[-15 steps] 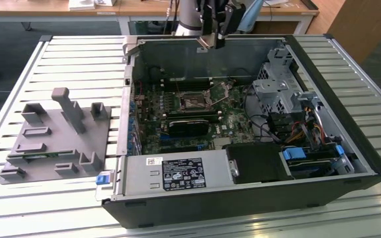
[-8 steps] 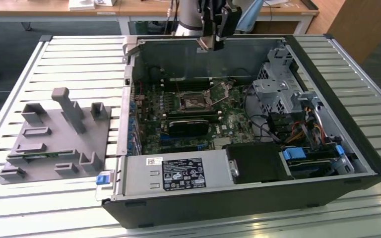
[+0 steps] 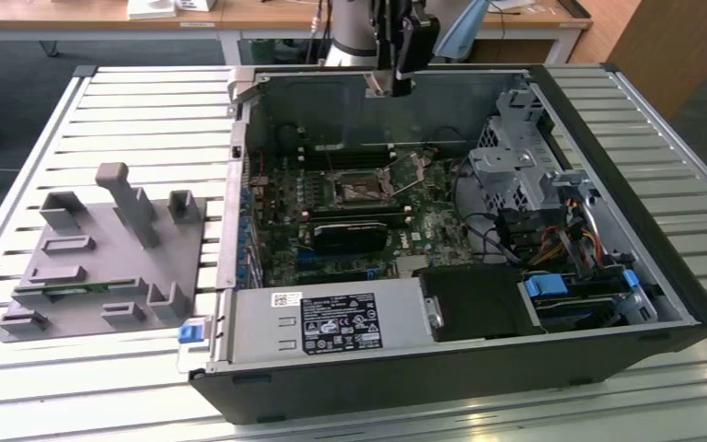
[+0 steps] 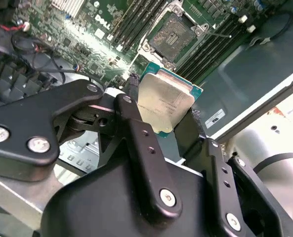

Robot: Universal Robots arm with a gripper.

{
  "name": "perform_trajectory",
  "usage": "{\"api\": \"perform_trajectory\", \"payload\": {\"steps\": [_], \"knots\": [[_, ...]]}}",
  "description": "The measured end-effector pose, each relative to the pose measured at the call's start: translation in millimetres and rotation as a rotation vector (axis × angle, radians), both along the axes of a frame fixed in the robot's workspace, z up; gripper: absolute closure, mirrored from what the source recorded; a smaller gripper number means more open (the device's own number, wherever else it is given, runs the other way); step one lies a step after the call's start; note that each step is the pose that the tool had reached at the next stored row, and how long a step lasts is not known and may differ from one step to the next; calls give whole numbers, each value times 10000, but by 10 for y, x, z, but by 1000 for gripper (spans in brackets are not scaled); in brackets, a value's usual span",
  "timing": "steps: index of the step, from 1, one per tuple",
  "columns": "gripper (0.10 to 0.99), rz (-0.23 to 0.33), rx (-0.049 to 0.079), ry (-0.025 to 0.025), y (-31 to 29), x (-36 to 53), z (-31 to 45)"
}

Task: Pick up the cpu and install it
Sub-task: 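Place the cpu into insertion slot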

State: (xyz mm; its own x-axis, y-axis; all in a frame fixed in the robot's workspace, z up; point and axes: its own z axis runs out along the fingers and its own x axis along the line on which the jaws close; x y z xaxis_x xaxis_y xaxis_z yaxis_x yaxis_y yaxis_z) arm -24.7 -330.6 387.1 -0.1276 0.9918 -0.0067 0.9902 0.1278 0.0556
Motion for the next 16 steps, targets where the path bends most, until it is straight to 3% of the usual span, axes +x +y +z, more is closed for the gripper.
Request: {"api": "perform_trajectory", "payload": {"steps": [6,12,16], "knots": [[549,-931,0,5,5,-1,-75],[549,-996,0,12,103,-56,-182],[549,-995,1,12,125,-77,-255]]}}
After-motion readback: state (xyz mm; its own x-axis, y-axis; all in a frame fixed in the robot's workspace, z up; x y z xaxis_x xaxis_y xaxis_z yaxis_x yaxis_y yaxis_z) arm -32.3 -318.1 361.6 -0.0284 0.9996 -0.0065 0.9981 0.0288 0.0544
